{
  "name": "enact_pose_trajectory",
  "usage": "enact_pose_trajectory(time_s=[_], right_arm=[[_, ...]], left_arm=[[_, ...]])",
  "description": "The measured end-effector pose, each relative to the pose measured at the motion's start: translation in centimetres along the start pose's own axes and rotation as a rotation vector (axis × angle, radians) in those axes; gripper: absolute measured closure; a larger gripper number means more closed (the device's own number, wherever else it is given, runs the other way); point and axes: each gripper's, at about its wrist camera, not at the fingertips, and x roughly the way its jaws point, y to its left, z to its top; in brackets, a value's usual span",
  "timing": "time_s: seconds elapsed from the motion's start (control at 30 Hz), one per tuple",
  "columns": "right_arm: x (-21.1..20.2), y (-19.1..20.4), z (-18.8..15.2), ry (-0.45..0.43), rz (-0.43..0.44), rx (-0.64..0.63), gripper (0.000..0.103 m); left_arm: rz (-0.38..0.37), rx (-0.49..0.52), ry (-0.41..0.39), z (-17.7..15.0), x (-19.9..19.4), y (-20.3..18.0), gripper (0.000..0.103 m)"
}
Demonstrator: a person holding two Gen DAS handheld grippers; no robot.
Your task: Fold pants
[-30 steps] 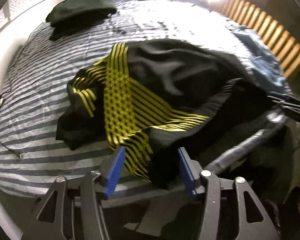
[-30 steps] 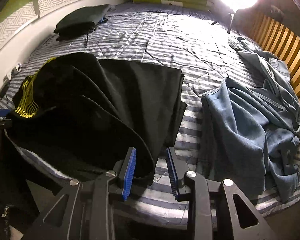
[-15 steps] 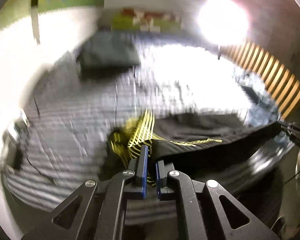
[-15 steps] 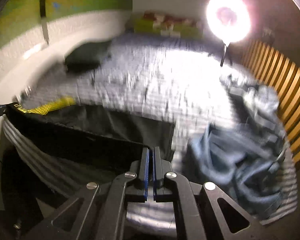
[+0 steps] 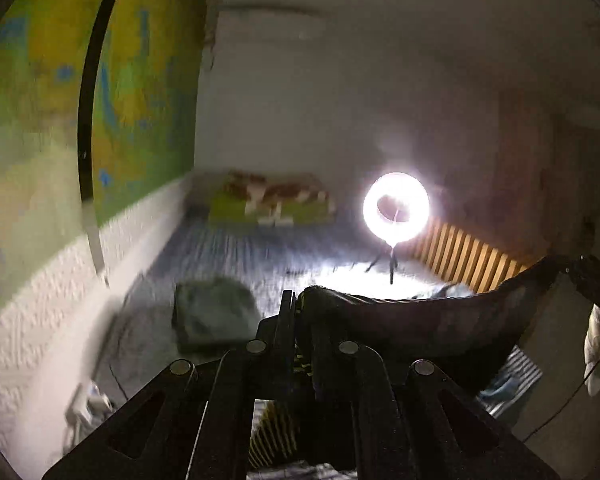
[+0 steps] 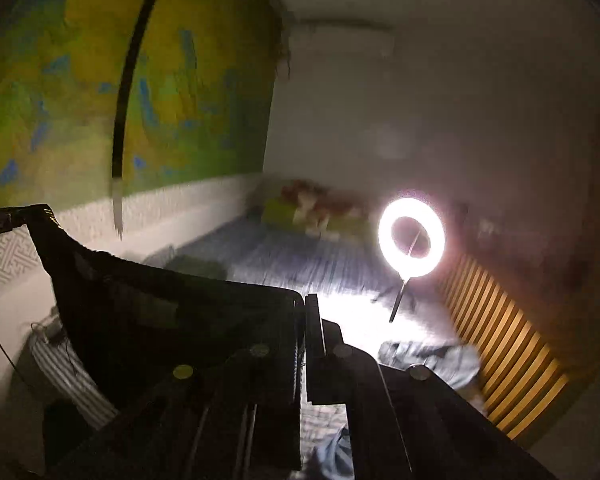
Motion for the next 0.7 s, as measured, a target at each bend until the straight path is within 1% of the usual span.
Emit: enact_pose_trajectory(time_s=[0.07, 0.13, 0.17, 0.23, 0.3, 0.33, 0.43, 0.47, 0.5, 0.57, 0.63, 0.67, 0.7], right_arm=[[-1.1, 0.0, 1.3, -0.038, -0.018, -0.019, 0.100], [-1.0, -0.1, 2.2, -0.054, -0.019, -0.025, 0.100], [-0.2, -0.2, 2.5, -0.054, -0.017, -0.028, 0.100], [1.9, -0.4, 2.8, -0.041, -0.016, -0.029, 0.100], [6.0, -1.0, 2.7, -0.002, -0.002, -0.006, 0.100], [7.9, -1.3, 2.5, 0.017, 0.001, 0.004, 0.100], [16.1, -2.1, 1.3, 0.103, -0.003, 0.034, 0.100], [19.9, -2.5, 0.5, 0.148, -0.011, 0.041, 0.100], [22.7, -2.8, -0.3, 0.183, -0.019, 0.048, 0.100], [29.1, -3.9, -2.6, 0.275, -0.031, 0.084, 0.100], [36.3, -4.9, -5.5, 0.370, -0.048, 0.117, 0.100], [38.8, -5.3, -6.6, 0.403, -0.054, 0.129, 0.100], [42.2, -5.7, -8.3, 0.447, -0.064, 0.145, 0.100]], left_arm=[[-0.006, 0.002, -0.022, 1.1, -1.1, -0.2, 0.097], [-0.006, 0.005, -0.022, 1.8, -1.3, -0.4, 0.097], [-0.004, 0.007, -0.015, 2.0, -0.9, -0.2, 0.097], [0.010, 0.009, 0.016, 2.2, 1.5, 0.1, 0.097], [0.016, -0.001, 0.063, 2.1, 5.3, 0.6, 0.097], [0.019, -0.012, 0.091, 1.9, 7.7, 1.1, 0.097], [0.031, -0.048, 0.196, 0.8, 16.4, 2.6, 0.097], [0.037, -0.055, 0.234, 0.2, 19.7, 3.2, 0.097], [0.040, -0.064, 0.276, -0.6, 23.2, 3.6, 0.097], [0.046, -0.093, 0.381, -2.8, 31.1, 4.5, 0.097], [0.080, -0.083, 0.463, -5.2, 38.7, 4.9, 0.097], [0.094, -0.080, 0.498, -6.5, 42.0, 5.0, 0.097], [0.105, -0.080, 0.534, -8.1, 45.4, 5.0, 0.097]])
